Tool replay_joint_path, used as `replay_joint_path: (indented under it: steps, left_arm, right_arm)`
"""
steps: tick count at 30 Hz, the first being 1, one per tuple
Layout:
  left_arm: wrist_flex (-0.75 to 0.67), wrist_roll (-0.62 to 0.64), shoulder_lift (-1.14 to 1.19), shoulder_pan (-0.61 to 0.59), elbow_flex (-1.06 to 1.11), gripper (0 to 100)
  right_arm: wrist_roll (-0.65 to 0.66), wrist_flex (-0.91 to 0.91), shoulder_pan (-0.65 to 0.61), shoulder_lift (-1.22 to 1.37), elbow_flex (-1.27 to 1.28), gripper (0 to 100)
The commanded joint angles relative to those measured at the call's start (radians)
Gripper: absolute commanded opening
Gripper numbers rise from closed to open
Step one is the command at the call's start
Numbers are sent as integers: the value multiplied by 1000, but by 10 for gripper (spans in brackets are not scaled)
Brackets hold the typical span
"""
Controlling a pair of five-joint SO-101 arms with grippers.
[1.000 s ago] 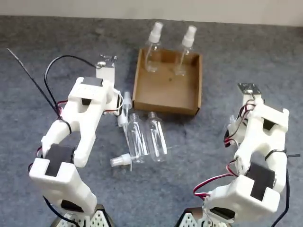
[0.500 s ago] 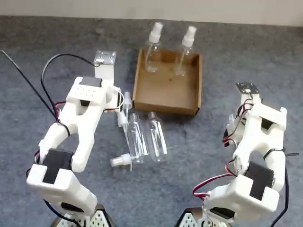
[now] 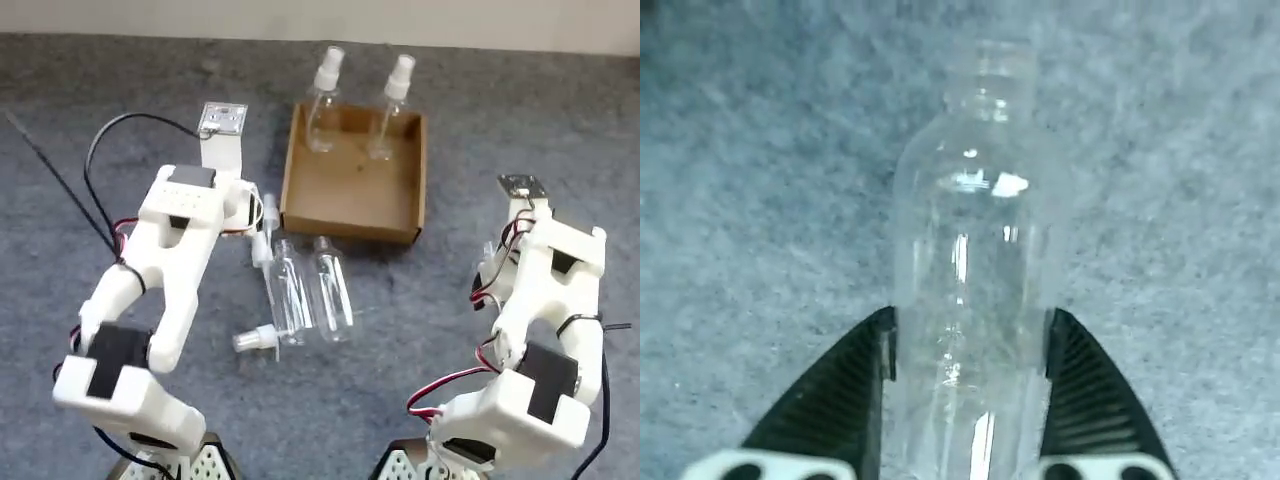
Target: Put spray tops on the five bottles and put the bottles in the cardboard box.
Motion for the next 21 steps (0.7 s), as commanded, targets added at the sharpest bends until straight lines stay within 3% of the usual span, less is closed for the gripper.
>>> replay_joint_path:
  steps: [1,5,9,15,21]
  left_arm:
    - [-91,-21,-91,51,51,175]
    - [-183,-52,-54,82,114,175]
    - [-181,-52,-7,47,119,171]
    - [-178,-52,19,-45,122,38]
    - [-132,-114,24,-38,113,38]
  right_arm:
    - [11,-10,-24,5,-31,89]
    - [11,-10,-24,5,-31,89]
    - [11,-10,-24,5,-31,89]
    - [11,-10,-24,5,-31,89]
    - [11,-4,-21,5,-31,89]
